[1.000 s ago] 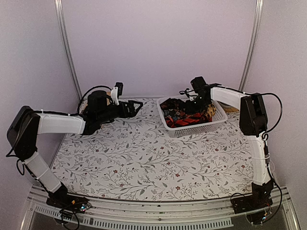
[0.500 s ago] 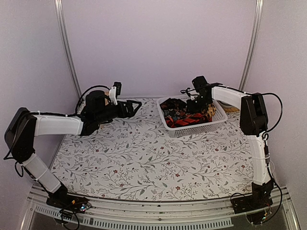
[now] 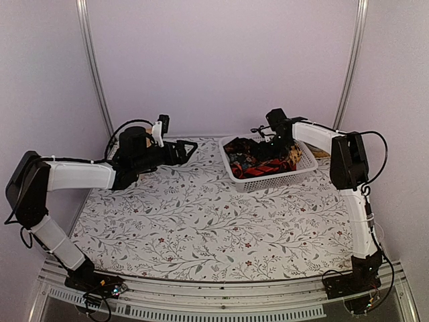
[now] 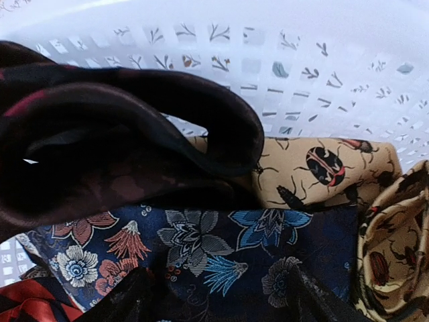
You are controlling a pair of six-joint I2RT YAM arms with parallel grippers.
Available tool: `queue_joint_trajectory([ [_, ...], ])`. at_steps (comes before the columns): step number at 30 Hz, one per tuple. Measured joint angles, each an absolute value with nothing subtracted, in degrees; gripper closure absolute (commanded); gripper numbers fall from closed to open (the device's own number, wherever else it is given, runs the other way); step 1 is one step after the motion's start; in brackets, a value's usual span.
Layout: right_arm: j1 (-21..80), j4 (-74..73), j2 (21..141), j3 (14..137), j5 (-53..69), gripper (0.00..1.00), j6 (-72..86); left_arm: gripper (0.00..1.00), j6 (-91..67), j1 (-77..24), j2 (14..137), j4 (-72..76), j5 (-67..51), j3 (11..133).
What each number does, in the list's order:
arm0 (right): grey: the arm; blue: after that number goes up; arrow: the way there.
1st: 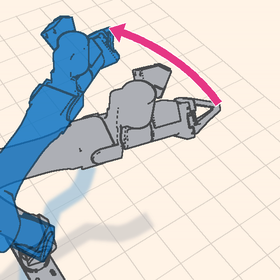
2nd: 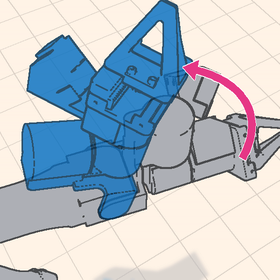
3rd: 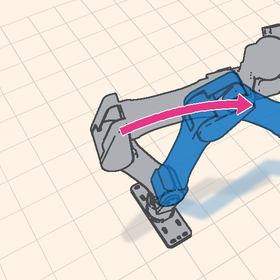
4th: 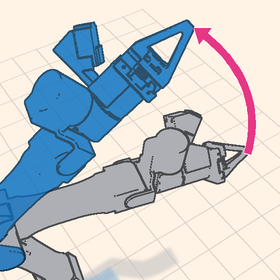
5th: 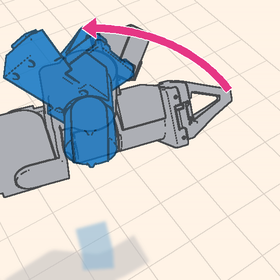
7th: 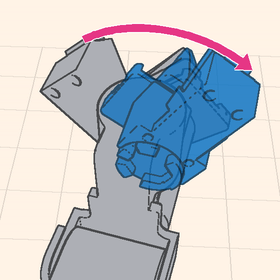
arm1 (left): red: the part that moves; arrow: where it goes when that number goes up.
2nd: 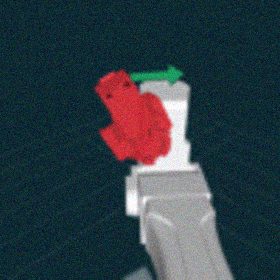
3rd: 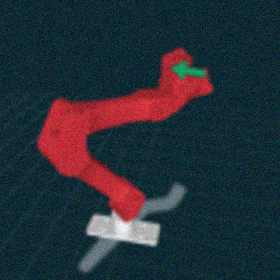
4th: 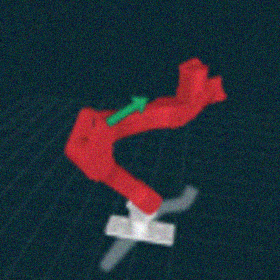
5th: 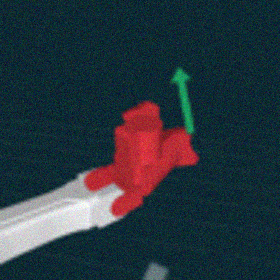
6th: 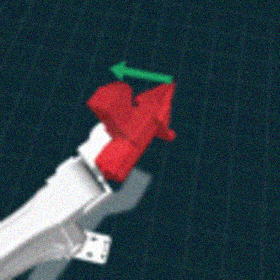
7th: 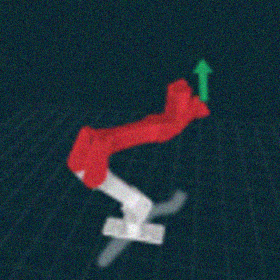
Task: Roll the ties
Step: Pick up the tie from the bin.
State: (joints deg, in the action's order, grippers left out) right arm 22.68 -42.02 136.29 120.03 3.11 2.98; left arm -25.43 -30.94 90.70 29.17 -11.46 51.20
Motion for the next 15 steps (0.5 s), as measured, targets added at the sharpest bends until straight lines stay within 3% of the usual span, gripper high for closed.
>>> queue_joint_trajectory([
  [4, 22.5, -42.2, 137.7, 120.1, 3.5, 0.37, 2.8, 0.0, -25.1, -30.9, 90.6, 28.9, -11.4, 51.2],
  [9, 22.3, -42.3, 137.7, 120.5, 3.6, 0.79, 2.3, 0.0, -25.0, -30.9, 90.6, 28.6, -11.2, 51.1],
  [12, 22.3, -42.0, 137.7, 120.5, 3.7, 0.97, 2.7, 0.0, -25.0, -30.9, 90.6, 28.5, -11.2, 51.0],
  [15, 22.3, -41.9, 137.7, 120.5, 3.8, 1.0, 2.8, 0.0, -25.0, -30.9, 90.6, 28.4, -11.1, 51.0],
])
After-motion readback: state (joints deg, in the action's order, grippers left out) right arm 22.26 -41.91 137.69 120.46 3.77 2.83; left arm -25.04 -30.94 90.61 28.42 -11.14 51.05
